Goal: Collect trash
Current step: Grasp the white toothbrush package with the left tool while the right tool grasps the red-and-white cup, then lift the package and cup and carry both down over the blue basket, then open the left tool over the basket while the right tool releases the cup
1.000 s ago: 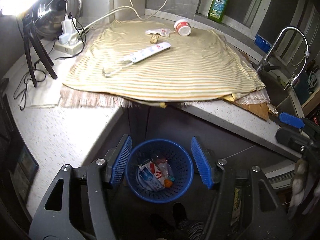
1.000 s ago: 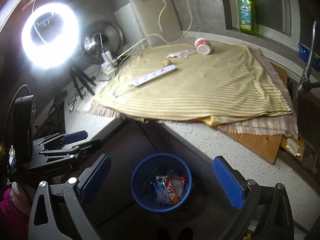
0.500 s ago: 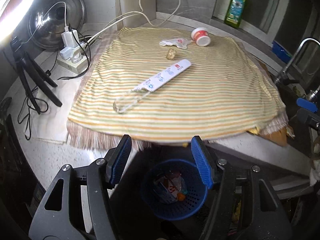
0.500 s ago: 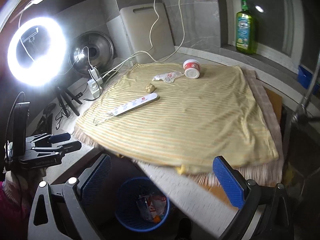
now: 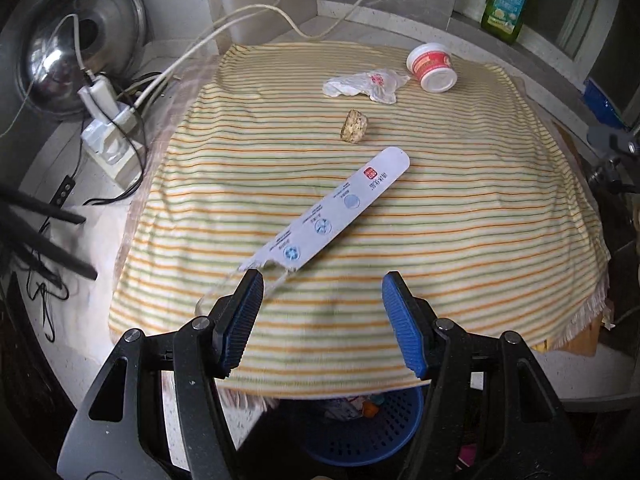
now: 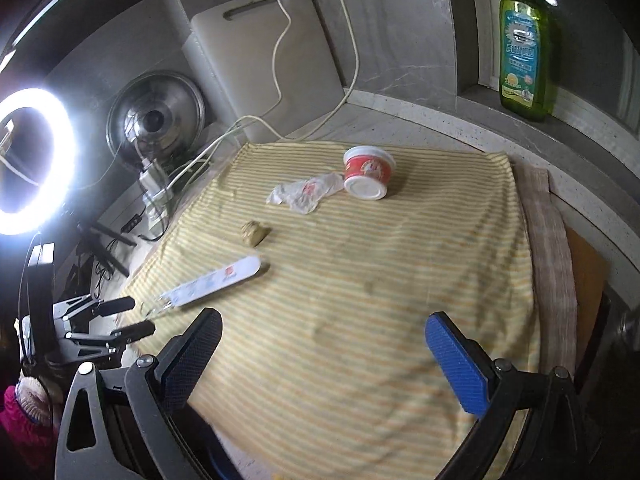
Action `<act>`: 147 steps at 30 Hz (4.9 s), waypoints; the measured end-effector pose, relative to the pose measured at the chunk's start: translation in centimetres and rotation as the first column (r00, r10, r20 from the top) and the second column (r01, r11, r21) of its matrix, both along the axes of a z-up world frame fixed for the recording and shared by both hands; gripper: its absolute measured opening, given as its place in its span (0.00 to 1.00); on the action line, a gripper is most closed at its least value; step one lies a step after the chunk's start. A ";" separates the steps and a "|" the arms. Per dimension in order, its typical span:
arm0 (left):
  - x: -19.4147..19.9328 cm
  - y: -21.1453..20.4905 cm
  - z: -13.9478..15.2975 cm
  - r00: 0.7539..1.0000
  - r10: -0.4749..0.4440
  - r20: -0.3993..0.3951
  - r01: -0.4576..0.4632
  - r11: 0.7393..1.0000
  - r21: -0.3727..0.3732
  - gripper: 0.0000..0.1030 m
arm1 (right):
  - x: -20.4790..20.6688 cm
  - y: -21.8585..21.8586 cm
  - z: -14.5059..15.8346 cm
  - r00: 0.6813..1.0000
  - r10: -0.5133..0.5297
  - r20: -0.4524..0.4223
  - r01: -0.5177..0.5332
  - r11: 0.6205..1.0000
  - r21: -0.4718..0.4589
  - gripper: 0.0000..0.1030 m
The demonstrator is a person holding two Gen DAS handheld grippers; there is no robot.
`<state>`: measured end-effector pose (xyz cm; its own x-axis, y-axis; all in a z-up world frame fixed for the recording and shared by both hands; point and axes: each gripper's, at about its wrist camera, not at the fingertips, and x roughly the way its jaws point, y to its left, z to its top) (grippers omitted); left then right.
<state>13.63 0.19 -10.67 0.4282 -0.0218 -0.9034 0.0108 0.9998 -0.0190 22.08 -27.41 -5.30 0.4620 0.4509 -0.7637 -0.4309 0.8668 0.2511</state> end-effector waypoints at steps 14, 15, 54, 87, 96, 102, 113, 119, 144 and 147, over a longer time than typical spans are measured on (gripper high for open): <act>6.6 -0.7 -4.2 0.986 -0.074 -0.152 0.091 0.990 0.112 0.62 | 12.2 1.7 -2.7 0.989 0.013 -0.145 -0.007 0.999 0.038 0.96; 6.8 -0.7 -4.5 0.984 -0.079 -0.159 0.099 0.988 0.118 0.62 | 12.8 2.0 -2.8 0.989 0.015 -0.148 -0.010 0.999 0.037 0.96; 9.1 0.3 -4.9 0.984 -0.094 -0.151 0.106 0.992 0.069 0.26 | 21.9 6.3 -9.0 0.941 -0.030 -0.338 0.042 0.999 0.028 0.60; 1.5 0.5 0.0 0.999 -0.032 -0.005 0.031 0.998 -0.061 0.20 | 8.6 4.2 -2.5 0.988 0.026 -0.153 -0.005 0.991 0.136 0.59; -5.0 1.9 0.7 0.995 -0.089 0.033 0.092 0.991 -0.098 0.20 | -2.1 3.9 -1.0 0.993 -0.050 -0.104 0.065 0.988 0.143 0.59; -10.3 2.6 0.1 0.990 -0.135 0.039 0.139 0.983 -0.117 0.20 | -10.1 4.5 -1.1 0.992 -0.094 -0.087 0.106 0.984 0.142 0.59; -17.8 2.4 -2.8 0.994 -0.112 0.003 0.110 0.970 -0.218 0.20 | -21.0 5.2 -3.2 0.988 -0.119 -0.103 0.132 0.983 0.130 0.59; -20.6 1.7 -6.0 0.995 -0.082 -0.055 0.064 0.962 -0.265 0.20 | -24.8 5.8 -6.2 0.985 -0.088 -0.147 0.108 0.985 0.133 0.59; -21.5 -1.4 -22.7 0.971 -0.002 -0.238 -0.058 0.968 -0.244 0.20 | -28.4 7.5 -23.8 0.969 -0.023 -0.244 0.014 0.999 -0.035 0.59; -21.4 -2.0 -24.0 0.969 -0.002 -0.246 -0.057 0.971 -0.231 0.20 | -28.4 7.7 -25.6 0.968 -0.019 -0.249 0.006 0.998 -0.055 0.59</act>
<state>-7.81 -1.76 -34.70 0.2000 -0.2366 -0.9508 -0.0507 0.9666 -0.2512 -6.37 -19.66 -30.85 0.2597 0.4020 -0.8780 -0.3495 0.8867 0.3026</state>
